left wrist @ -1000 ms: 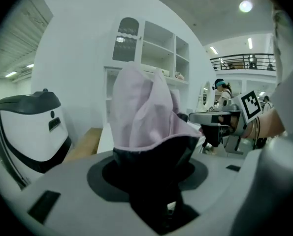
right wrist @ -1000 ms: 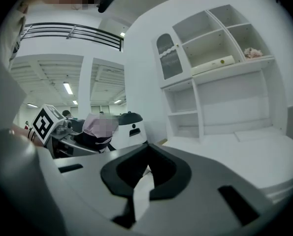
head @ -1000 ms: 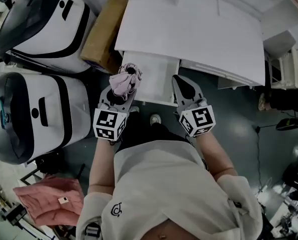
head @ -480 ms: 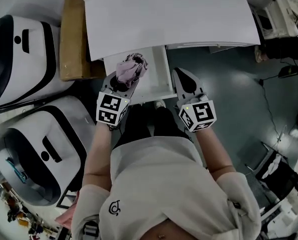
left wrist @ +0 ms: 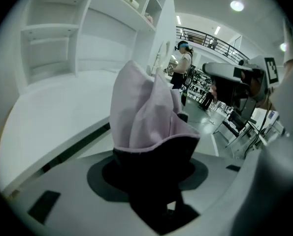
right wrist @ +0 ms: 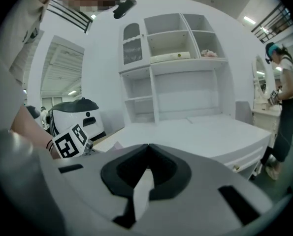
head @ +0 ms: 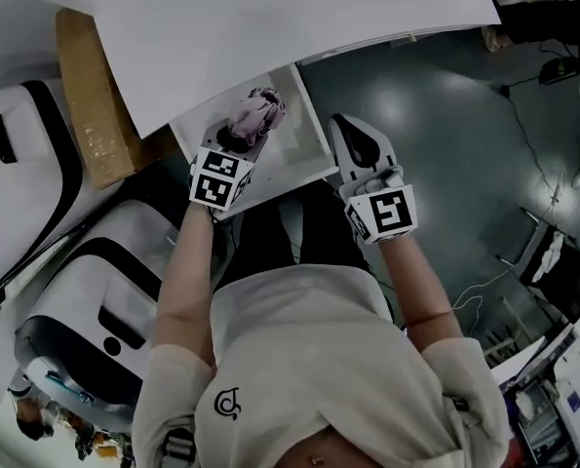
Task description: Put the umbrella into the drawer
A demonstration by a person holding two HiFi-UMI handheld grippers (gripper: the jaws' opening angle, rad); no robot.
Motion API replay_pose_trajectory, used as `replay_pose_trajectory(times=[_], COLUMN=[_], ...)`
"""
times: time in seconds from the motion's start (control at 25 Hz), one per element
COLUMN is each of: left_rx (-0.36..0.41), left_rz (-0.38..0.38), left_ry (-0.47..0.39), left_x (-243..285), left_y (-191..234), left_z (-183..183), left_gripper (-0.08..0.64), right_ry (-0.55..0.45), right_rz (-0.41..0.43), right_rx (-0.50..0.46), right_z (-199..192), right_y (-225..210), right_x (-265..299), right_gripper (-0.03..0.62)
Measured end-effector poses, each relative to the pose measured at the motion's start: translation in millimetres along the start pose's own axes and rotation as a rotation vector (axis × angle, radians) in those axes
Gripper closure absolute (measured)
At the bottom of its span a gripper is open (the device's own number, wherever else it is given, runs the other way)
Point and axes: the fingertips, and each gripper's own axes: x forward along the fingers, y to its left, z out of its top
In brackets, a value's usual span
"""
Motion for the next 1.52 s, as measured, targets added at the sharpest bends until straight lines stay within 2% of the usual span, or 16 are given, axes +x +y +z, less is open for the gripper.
replay_pose_trajectory(times=[0.24, 0.4, 0.48, 0.72, 1.2, 1.28, 1.4, 1.52], left_rx=[0.003, -0.040, -0.057, -0.042, -0.087, -0.102, -0.133, -0.160], left_rz=[-0.044, -0.052, -0.047, -0.033, 0.011, 0.024, 0.038, 0.044], left_ry=[0.105, 0.166, 0.189, 0.254, 0.353, 0.348, 0.349, 0.330], left_x=[51, 77, 86, 108, 129, 129, 123, 111], left_y=[8, 21, 27, 33, 46, 48, 49, 41], left_z=[-31, -54, -62, -83, -116, -115, -113, -104], left_gripper=[0.331, 0.330, 0.330, 0.328, 0.310, 0.275, 0.170, 0.147], right_ry=[0.017, 0.036, 0.037, 0.046, 0.067, 0.066, 0.068, 0.060], right_rz=[-0.008, -0.017, -0.040, -0.072, -0.045, -0.038, -0.030, -0.015], right_rx=[-0.024, -0.030, -0.030, 0.023, 0.040, 0.039, 0.038, 0.032], right_z=[-16, -29, -32, -38, -44, -42, -38, -27], right_y=[-17, -25, -30, -46, -39, -39, -36, -32], right_x=[7, 14, 15, 18, 32, 33, 33, 27], right_gripper=[0.586, 0.586, 0.586, 0.586, 0.586, 0.586, 0.586, 0.586])
